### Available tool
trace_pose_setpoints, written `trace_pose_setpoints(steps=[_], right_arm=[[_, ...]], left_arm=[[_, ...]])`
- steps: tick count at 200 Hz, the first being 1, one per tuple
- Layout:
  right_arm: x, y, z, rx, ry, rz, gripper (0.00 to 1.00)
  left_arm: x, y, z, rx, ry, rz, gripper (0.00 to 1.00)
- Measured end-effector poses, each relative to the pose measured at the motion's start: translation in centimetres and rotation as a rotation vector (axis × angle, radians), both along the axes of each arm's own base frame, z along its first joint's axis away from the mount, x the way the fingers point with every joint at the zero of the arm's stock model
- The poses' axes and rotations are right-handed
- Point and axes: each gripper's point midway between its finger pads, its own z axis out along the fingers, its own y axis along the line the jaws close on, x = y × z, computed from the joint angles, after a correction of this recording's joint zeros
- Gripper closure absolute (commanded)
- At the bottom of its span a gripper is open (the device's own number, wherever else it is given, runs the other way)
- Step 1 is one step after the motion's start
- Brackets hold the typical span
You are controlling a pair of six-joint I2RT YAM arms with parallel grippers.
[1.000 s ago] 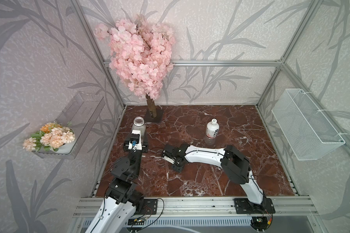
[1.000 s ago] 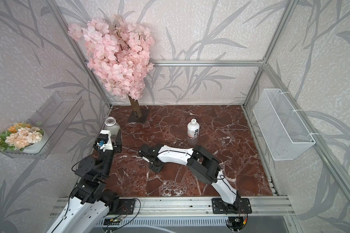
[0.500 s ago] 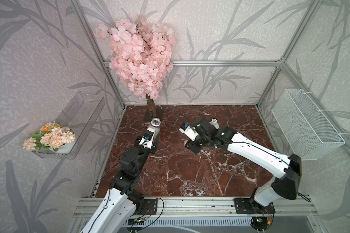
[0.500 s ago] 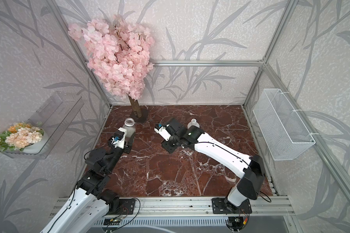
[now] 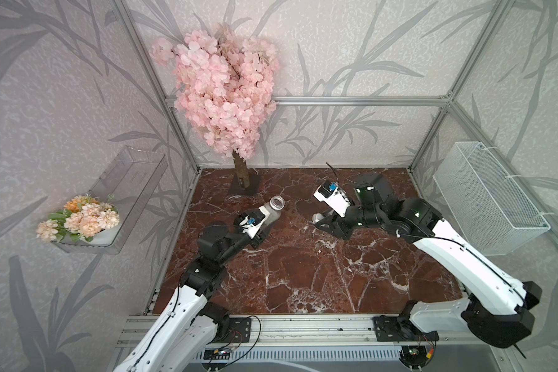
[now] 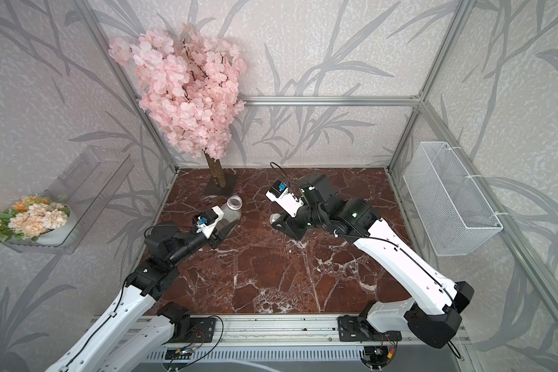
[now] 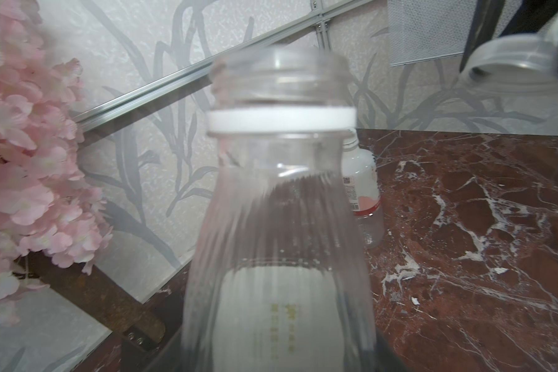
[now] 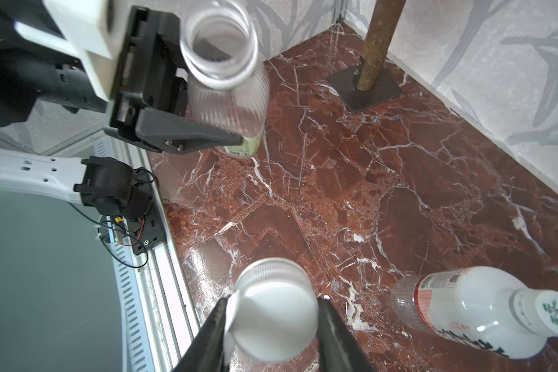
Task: Screw on the bottle caps
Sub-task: Screw the bottle cap onto the plastic bottle.
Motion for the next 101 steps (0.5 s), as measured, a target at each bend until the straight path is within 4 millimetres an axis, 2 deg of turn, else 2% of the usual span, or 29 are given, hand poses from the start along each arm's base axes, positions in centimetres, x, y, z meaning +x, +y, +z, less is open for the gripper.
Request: trace_pose_setpoints(steps=[39, 73, 101], right_arm=[[-1.5, -0.2, 2.4, 0.019, -0.036, 0.089, 0.76], [-2.5, -0.1, 4.4, 0.041, -0.075, 0.154, 0.76], [-3.1, 0.2, 4.0, 0.021, -0.075, 0.195, 0.76]], left_arm=[[-1.5, -2.3, 0.2, 0.023, -0.001, -0.134, 0.51], [-3.0, -5.0, -0.7, 0.071, 0.013, -0.25, 0.51], [-4.0, -6.8, -1.8, 0.111, 0.028, -0.317, 0.51]])
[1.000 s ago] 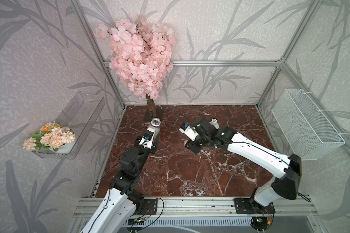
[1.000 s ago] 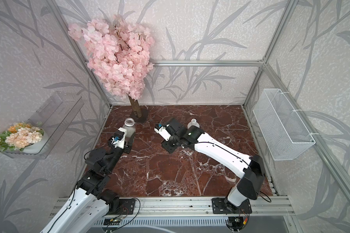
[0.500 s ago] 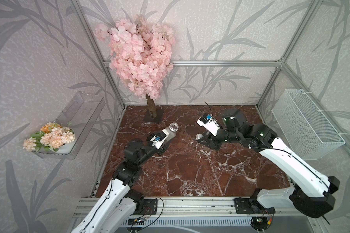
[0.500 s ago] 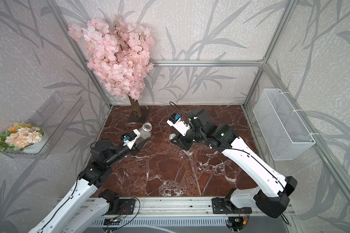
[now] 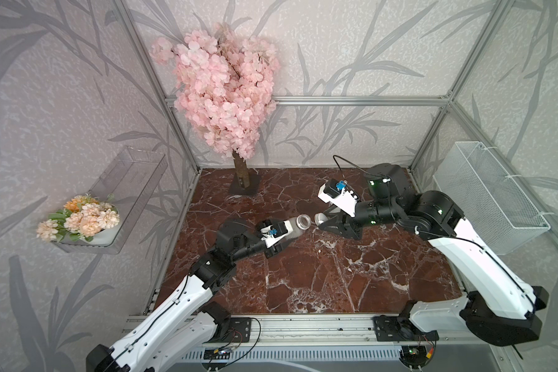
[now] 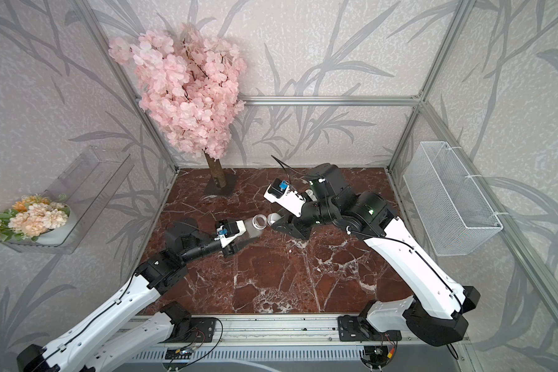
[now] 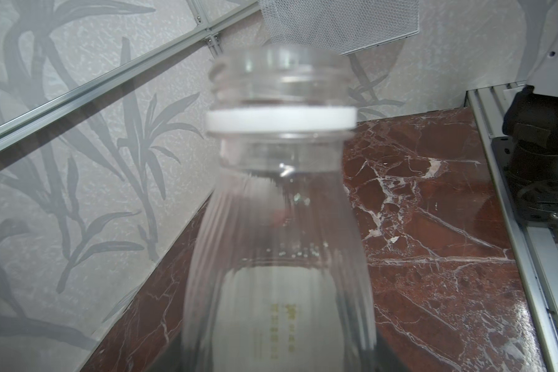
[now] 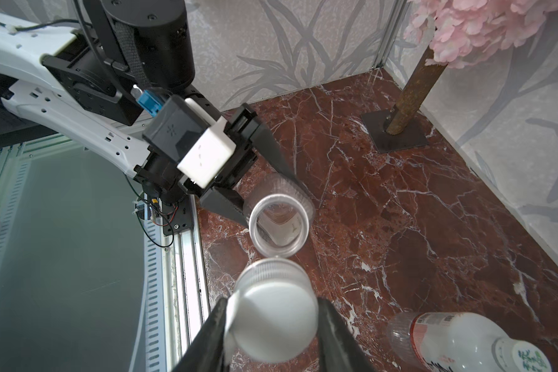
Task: Screw on the bottle caps
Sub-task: Screw the bottle cap onto the plastic bottle.
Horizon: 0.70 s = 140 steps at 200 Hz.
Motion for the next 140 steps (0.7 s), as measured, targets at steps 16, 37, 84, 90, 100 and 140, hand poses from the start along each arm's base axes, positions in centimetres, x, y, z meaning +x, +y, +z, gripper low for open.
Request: trace_pose_setpoints(steps=[16, 37, 84, 90, 100, 140], right_arm=[[-0.2, 0.3, -0.6, -0.026, -0.008, 0.017, 0.76], [-0.7, 0.7, -1.3, -0.063, -0.023, 0.041, 0.76], [-0.6, 0.8, -2.4, -0.117, -0.068, 0.048, 0.76], [-0.5, 0.8, -2.5, -0.122, -0.072, 0.046, 0.76], [-0.4, 0.8, -2.6, -0.127, -0.08, 0.043, 0.76], [0.2, 1.1, -2.7, -0.121, -0.106, 0.033, 0.76]], left_arm=[[0.0, -0.3, -0.3, 0.012, -0.001, -0.007, 0.52], [0.1, -0.4, -0.5, 0.02, -0.002, -0.007, 0.52], [-0.2, -1.0, 0.0, 0.017, -0.012, -0.029, 0.53], [-0.3, -1.0, 0.1, 0.019, -0.014, -0.031, 0.53], [-0.3, -1.1, -0.1, 0.023, -0.012, -0.034, 0.53], [-0.5, -1.5, -0.6, 0.042, -0.01, -0.05, 0.53]])
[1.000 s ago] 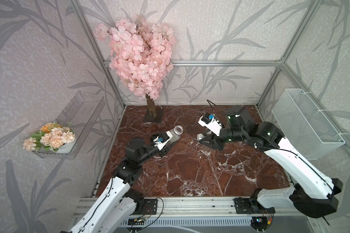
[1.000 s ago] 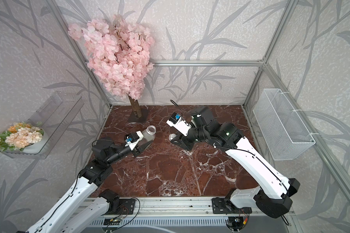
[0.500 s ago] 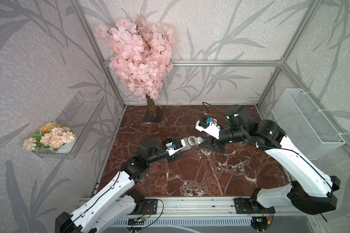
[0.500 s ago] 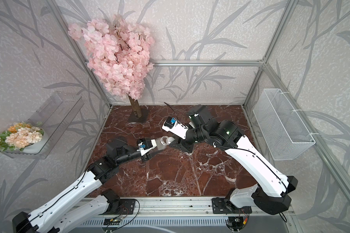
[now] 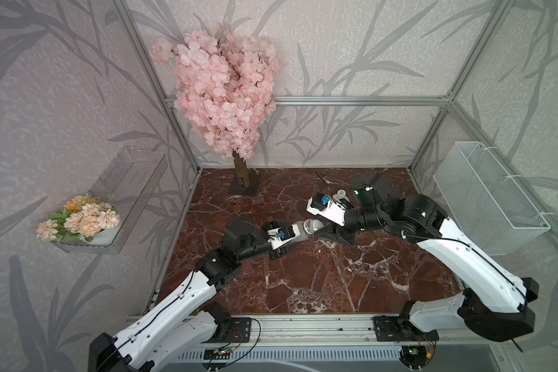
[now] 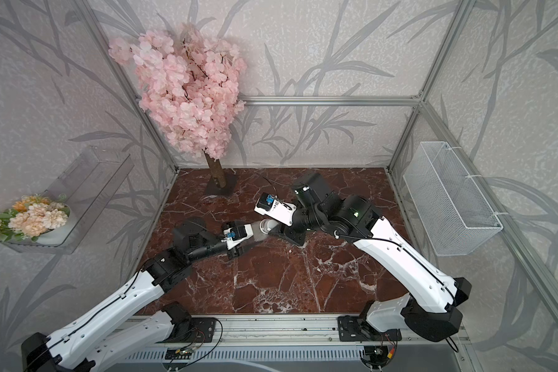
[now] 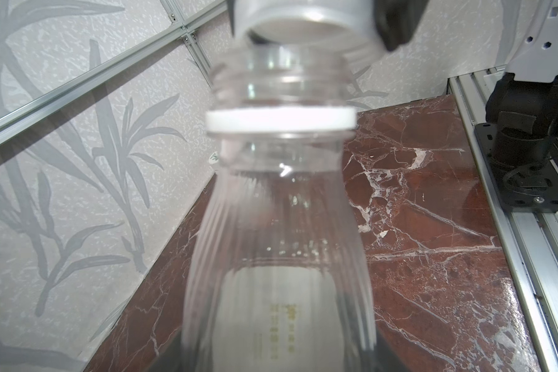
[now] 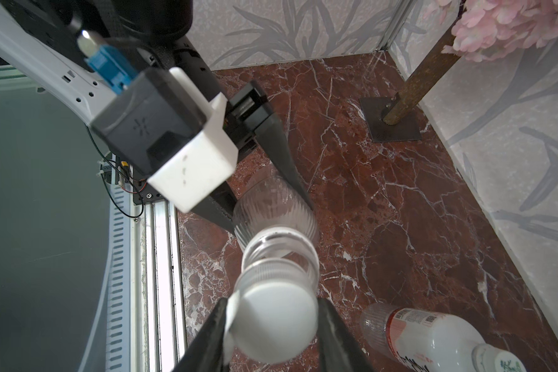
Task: Screw on the bottle caps
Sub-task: Screw the bottle cap onto the plastic bottle.
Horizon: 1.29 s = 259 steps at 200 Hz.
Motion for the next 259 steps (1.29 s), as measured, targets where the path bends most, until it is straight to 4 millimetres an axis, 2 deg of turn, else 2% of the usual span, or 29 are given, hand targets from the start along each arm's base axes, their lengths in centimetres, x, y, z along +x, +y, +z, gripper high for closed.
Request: trace_pose_setpoints(steps=[98, 224, 259], right_arm=[[0.2, 0.3, -0.4, 0.0, 0.0, 0.004, 0.72], [0.9, 0.9, -3.3, 0.023, 0.057, -0.041, 0.71], [1.0, 1.0, -3.5, 0.047, 0.065, -0.059, 0.71]], left_arm=[[-0.1, 0.0, -0.1, 0.005, 0.001, -0.002, 0.53], [0.1, 0.8, -2.6, 0.086, 0.069, 0.042, 0.54], [0.1, 0.9, -2.7, 0.088, 0.072, 0.045, 0.54]])
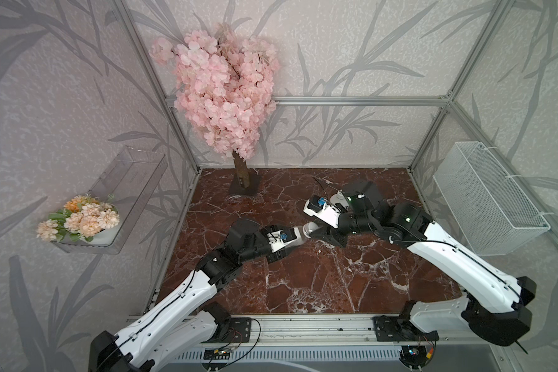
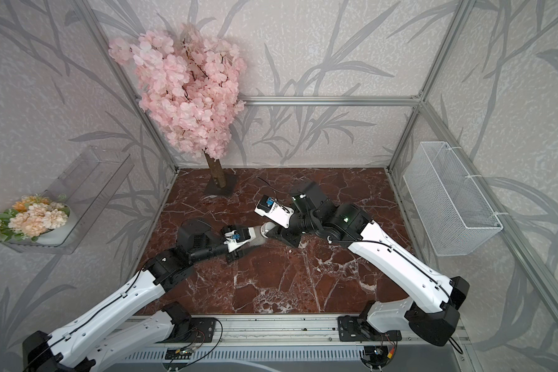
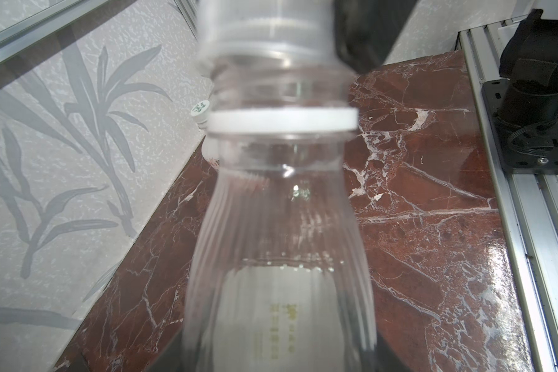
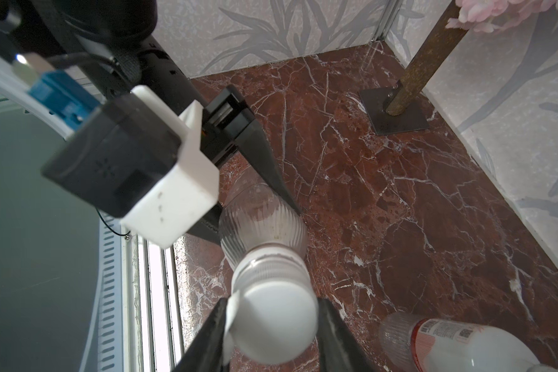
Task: Screw on the bottle caps
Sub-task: Screw the bottle cap onto the plastic bottle.
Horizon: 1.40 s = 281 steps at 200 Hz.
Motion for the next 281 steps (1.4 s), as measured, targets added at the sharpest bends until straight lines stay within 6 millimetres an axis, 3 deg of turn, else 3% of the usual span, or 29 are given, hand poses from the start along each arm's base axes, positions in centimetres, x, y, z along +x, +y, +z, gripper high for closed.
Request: trace_pose_setpoints(steps=[94, 164, 281], right_arm=[[1.5, 0.7, -0.5, 0.017, 0.128, -0.062, 0.76], [2.7, 1.1, -0.8, 0.048, 0.276, -0.21, 0.77], [4.7, 2.3, -0.3, 0.33, 0.43, -0.398, 0.78]], left_arm=[[1.1, 0.8, -0.3, 0.032, -0.025, 0.071, 0.53], [3.5, 2.1, 0.5, 0.098, -0.189, 0.172, 0.52], [5.0, 3.1, 1.2, 0.091, -0.249, 0.263, 0.52]])
